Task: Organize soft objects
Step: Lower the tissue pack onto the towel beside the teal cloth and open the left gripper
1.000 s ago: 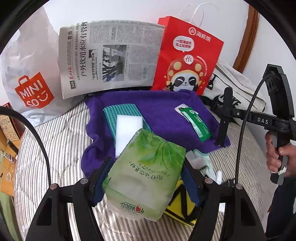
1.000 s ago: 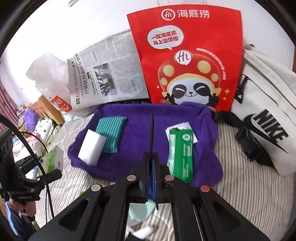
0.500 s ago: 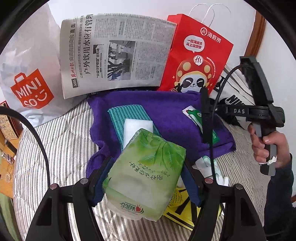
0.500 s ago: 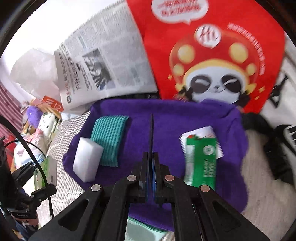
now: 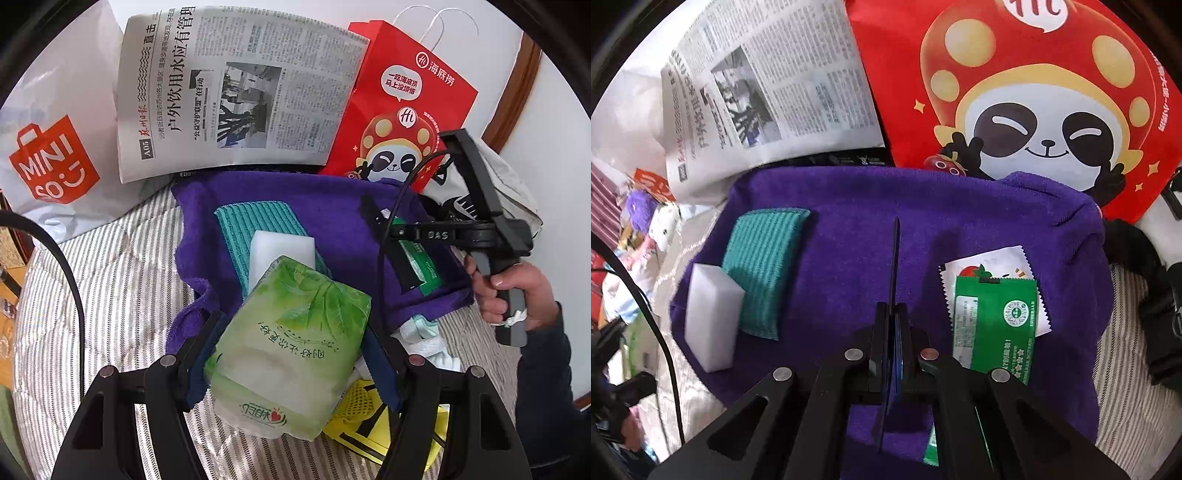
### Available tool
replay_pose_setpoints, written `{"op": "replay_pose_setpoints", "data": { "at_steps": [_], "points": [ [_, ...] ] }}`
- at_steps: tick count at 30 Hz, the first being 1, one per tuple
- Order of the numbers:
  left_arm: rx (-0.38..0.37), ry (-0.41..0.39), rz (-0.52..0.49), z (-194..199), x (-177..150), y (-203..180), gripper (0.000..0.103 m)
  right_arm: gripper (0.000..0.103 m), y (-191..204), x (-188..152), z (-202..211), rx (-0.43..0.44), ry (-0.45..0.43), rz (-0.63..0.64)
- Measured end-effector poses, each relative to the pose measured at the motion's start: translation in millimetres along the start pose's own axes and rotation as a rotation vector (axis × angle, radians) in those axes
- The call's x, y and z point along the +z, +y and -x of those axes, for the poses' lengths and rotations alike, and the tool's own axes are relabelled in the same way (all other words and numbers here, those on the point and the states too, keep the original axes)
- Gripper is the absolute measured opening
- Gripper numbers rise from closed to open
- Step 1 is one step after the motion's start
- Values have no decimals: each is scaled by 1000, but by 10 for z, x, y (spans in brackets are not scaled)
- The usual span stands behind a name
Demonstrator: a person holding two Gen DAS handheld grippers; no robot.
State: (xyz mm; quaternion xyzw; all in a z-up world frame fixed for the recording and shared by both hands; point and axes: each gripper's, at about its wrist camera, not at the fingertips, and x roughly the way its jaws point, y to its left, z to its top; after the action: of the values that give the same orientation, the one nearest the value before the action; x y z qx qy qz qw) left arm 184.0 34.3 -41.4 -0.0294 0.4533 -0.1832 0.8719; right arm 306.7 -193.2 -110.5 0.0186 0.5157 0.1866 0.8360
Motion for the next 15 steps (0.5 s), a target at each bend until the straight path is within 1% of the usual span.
{"op": "replay_pose_setpoints", "data": {
  "at_steps": [4,7,12,14,15],
  "points": [
    [9,7,-6,-3,11,-5,70,4,5,-19,-67,-45,8,31],
    [14,10,-8,7,3,-5,70,7,-1,-44,-128,-53,28,46],
    [25,15,-6,25,-14,7,70,10,21,-81,-124,-63,25,71],
    [34,17,-6,43,-29,12,70,13,13,-95,-103,-64,26,71],
    [34,18,-6,48,-35,15,70,18,11,-109,-82,-60,26,71]
  ]
}}
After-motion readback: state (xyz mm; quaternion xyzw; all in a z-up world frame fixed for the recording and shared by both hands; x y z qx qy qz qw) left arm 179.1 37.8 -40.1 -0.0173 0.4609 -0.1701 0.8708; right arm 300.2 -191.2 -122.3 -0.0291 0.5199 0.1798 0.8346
